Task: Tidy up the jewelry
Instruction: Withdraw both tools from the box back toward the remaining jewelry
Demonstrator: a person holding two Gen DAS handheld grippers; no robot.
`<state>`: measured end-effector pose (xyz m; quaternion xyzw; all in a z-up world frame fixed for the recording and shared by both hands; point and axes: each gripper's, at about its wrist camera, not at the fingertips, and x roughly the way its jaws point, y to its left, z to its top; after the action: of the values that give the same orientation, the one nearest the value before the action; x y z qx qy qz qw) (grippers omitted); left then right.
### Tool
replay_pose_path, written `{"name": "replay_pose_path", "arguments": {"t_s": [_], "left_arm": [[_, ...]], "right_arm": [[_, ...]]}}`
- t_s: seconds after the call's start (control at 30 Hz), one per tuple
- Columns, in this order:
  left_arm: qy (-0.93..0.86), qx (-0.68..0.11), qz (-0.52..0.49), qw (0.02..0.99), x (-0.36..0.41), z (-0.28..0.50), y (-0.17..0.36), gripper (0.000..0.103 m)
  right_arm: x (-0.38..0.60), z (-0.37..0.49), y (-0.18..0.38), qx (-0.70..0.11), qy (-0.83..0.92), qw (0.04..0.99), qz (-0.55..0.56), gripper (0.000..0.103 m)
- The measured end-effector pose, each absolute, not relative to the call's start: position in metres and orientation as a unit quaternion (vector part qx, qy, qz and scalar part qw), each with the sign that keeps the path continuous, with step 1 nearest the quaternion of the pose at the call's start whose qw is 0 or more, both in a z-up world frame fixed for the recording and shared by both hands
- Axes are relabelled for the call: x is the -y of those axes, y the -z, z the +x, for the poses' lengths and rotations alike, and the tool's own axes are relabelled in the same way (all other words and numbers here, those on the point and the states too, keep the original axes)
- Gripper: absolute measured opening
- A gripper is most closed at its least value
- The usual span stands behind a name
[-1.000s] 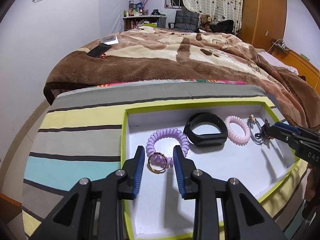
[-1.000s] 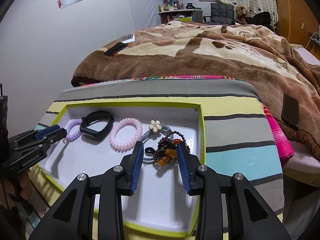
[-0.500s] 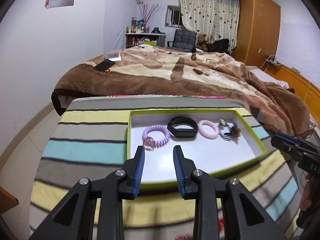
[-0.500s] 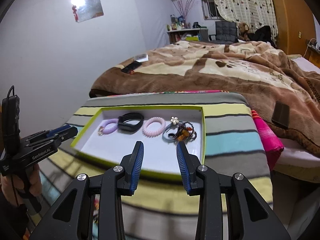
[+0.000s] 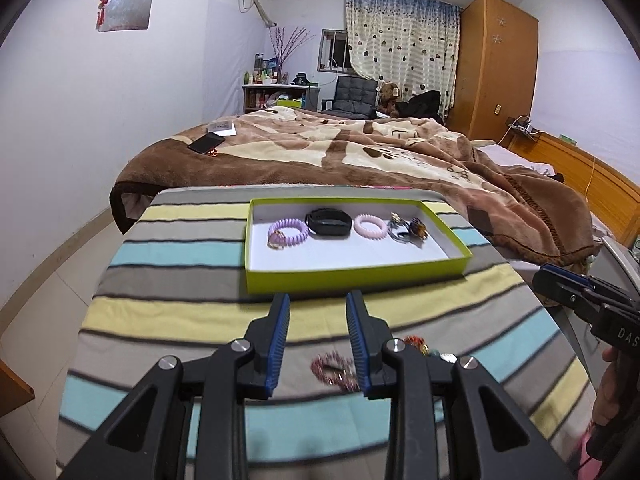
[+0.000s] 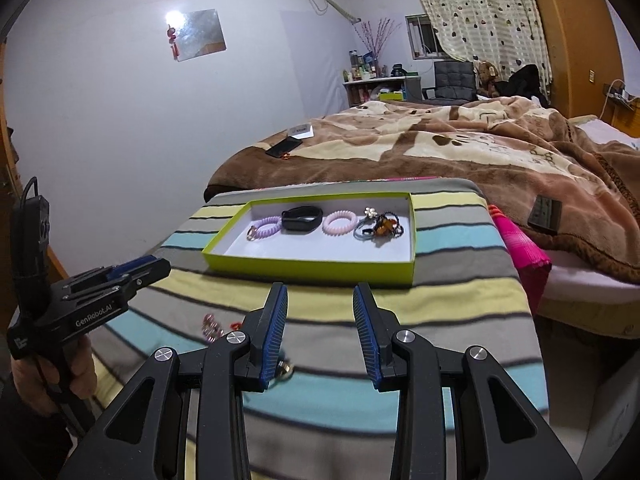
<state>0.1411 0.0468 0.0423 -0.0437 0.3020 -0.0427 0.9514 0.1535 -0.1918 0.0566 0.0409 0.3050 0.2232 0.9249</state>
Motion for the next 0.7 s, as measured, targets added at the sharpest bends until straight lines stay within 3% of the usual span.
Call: {"name": "replay_pose_path", "arguments": {"t_s": [0.7], "left_arm": [[0.05,-0.293,-0.03,0.954,-0.036,0.074,-0.031,0.031]], "right_arm": [[0.196,0.103,-0.043,-0.312,-0.227,0.922,0.036,0.035]]}}
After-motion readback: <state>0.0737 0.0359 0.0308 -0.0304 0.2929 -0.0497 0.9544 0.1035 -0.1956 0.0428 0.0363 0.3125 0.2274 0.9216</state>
